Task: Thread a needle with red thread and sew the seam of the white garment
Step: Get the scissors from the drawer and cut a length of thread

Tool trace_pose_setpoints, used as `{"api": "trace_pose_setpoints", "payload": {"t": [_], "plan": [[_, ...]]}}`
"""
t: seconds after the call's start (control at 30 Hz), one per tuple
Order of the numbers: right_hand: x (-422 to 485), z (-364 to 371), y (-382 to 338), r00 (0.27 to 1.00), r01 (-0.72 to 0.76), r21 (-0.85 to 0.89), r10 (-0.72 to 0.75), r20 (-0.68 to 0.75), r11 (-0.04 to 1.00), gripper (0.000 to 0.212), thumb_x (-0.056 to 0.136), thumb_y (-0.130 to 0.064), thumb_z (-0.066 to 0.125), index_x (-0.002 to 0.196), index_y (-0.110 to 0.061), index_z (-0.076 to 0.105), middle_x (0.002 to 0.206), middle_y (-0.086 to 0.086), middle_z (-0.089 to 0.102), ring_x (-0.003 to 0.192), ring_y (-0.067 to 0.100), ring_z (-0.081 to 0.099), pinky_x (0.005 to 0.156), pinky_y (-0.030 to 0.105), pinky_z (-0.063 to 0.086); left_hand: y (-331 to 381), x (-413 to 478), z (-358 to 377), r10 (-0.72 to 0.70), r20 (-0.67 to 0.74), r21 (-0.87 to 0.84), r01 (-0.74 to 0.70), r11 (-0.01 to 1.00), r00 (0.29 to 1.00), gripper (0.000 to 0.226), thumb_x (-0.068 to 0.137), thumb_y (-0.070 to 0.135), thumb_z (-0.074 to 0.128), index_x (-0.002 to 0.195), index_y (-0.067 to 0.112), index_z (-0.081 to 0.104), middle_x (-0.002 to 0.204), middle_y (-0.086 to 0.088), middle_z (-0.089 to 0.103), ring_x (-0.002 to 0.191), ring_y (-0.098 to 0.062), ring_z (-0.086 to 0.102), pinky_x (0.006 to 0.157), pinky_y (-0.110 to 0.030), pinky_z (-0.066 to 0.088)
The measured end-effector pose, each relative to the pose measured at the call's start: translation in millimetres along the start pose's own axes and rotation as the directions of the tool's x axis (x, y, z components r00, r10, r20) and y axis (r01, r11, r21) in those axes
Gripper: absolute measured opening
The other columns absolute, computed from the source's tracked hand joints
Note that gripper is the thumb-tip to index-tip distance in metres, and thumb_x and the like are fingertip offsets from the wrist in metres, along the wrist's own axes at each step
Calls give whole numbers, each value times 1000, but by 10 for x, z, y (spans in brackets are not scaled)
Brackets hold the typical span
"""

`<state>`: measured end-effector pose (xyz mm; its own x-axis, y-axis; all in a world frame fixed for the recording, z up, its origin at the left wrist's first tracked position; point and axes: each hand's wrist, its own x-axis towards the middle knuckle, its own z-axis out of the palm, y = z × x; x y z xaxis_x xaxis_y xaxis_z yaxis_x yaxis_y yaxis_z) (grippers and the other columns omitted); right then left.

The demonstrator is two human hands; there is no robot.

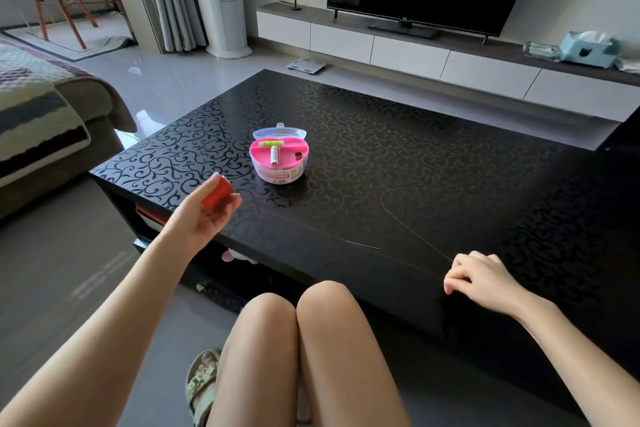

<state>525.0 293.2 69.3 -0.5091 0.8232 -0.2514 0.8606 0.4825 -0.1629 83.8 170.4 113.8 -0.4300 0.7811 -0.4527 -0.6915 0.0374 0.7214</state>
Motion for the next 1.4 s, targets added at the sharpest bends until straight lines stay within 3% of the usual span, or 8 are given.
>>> {"api": "trace_pose_setpoints", "payload": {"t": [0.13, 0.27, 0.4, 0.5, 0.63, 0.87, 1.13, 1.4], "plan": [[-102, 5, -70, 1000, -10, -16, 9, -26, 1000, 9, 87, -51, 58, 79, -53, 62, 105, -22, 55, 108, 3, 44, 102, 33, 26, 131, -111, 121, 16, 83, 93, -23, 995, 996, 19, 89, 27, 63, 94, 9, 60, 77, -11, 72, 66, -16, 72, 50, -13, 52], [-120, -171, -175, 987, -155, -235, 160, -1, 959, 52, 81, -66, 53, 128, -42, 54, 140, -16, 45, 135, 10, 33, 114, 40, 12, 179, -289, 298, -11, 241, 216, -42, 975, 971, 24, 51, 24, 89, 70, 16, 78, 82, -13, 72, 66, -19, 72, 48, -16, 53], [-55, -433, -633, 913, -52, 50, 68, -403, 997, 43, 91, -35, 60, 129, -16, 58, 134, 2, 57, 128, 21, 47, 117, 44, 20, 126, -471, 463, -67, 362, 357, -73, 931, 930, 18, 60, 30, 74, 73, 17, 78, 79, -15, 74, 63, -21, 72, 48, -19, 54], [33, -580, -1277, 944, 274, 745, -25, -328, 608, 53, 91, -11, 63, 141, -13, 44, 139, 2, 52, 129, 10, 46, 113, 31, 32, 23, -544, 601, -110, 386, 360, -39, 932, 916, 22, 74, 27, 68, 89, 10, 67, 79, -15, 71, 60, -19, 68, 46, -19, 52], [202, -577, -2028, 923, 238, 957, -345, -170, 166, 73, 83, -6, 64, 147, -14, 30, 134, 1, 51, 123, 13, 51, 102, 27, 43, -155, -580, 748, -137, 462, 306, -13, 952, 876, 32, 69, 29, 78, 95, 14, 67, 83, -7, 64, 59, -12, 51, 48, -16, 40], [211, -581, -2174, 911, 412, 735, -247, -330, 538, 23, 97, -19, 54, 96, -4, 71, 56, -21, 58, 56, -5, 52, 62, 10, 38, -238, -480, 476, -226, 353, 177, 172, 969, 908, 49, 74, 44, 62, 95, 0, 67, 65, -10, 53, 50, -14, 51, 40, -18, 40], [263, -796, -2008, 933, 360, 793, -185, -308, 492, 28, 99, -25, 51, 77, -14, 65, 51, -2, 33, 42, 3, 27, 44, 16, 26, -379, -438, 323, -336, 535, 13, 390, 921, 775, 59, 42, 32, 97, 88, 3, 72, 71, -13, 57, 50, -13, 53, 30, -11, 36], [334, -930, -1902, 927, 373, 860, -100, -362, 350, 30, 100, -19, 49, 73, -11, 59, 46, -13, 33, 45, 6, 25, 45, 21, 24, -421, -381, 219, -348, 352, 126, 324, 938, 869, 42, 60, 22, 87, 92, 4, 67, 86, -14, 61, 57, -18, 60, 35, -11, 40]]}}
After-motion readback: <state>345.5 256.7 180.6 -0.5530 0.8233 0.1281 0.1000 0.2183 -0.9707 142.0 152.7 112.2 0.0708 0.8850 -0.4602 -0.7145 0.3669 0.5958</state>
